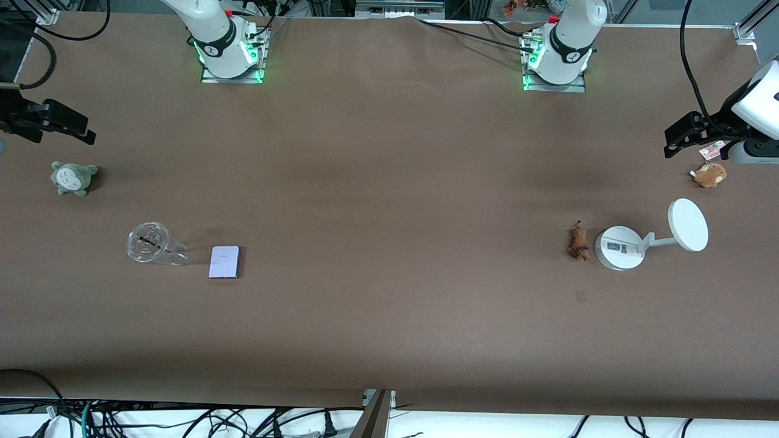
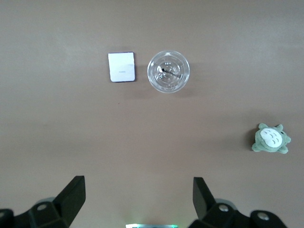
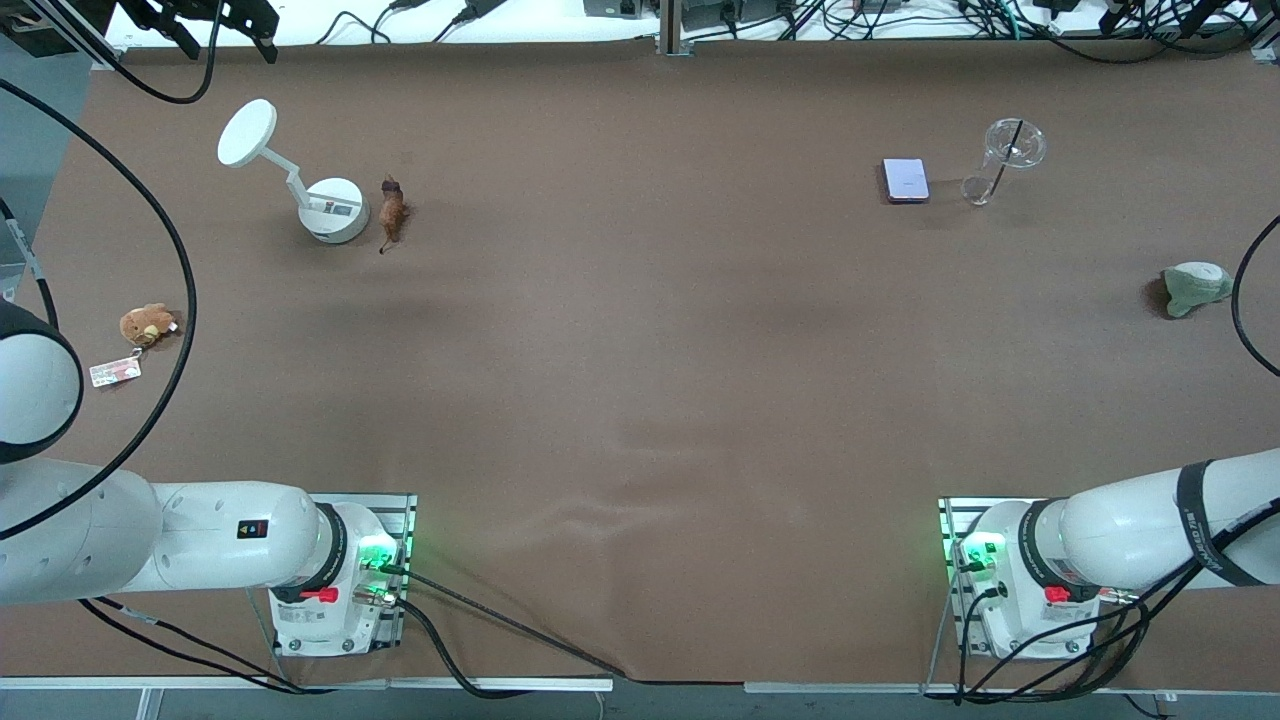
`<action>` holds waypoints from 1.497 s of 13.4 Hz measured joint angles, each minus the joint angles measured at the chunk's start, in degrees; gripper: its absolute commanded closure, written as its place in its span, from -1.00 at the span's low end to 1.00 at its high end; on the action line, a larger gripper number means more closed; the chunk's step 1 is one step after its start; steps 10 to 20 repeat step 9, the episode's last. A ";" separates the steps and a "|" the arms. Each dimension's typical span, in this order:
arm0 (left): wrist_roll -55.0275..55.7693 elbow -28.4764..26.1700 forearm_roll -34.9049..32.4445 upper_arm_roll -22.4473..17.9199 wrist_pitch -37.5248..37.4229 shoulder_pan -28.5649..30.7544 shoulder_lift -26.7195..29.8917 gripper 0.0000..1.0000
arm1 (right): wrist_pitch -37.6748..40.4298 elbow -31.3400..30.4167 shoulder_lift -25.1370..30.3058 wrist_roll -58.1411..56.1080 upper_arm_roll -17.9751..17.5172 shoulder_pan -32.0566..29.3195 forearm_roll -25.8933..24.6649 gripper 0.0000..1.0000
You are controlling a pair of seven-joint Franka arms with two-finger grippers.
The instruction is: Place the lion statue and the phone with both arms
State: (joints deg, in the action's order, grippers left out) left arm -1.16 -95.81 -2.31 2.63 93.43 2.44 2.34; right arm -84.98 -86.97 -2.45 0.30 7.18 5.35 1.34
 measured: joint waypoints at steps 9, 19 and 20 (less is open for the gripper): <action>0.00 0.00 0.00 0.00 -0.04 0.00 0.00 -1.00 | -0.04 0.46 -1.47 0.00 -0.18 0.01 -0.46 -1.00; 0.00 0.00 0.00 0.00 -0.04 0.00 0.00 -1.00 | -0.04 0.46 -1.47 0.00 -0.18 0.01 -0.46 -1.00; 0.00 0.00 0.00 0.00 -0.04 0.00 0.00 -1.00 | -0.04 0.46 -1.47 0.00 -0.18 0.01 -0.46 -1.00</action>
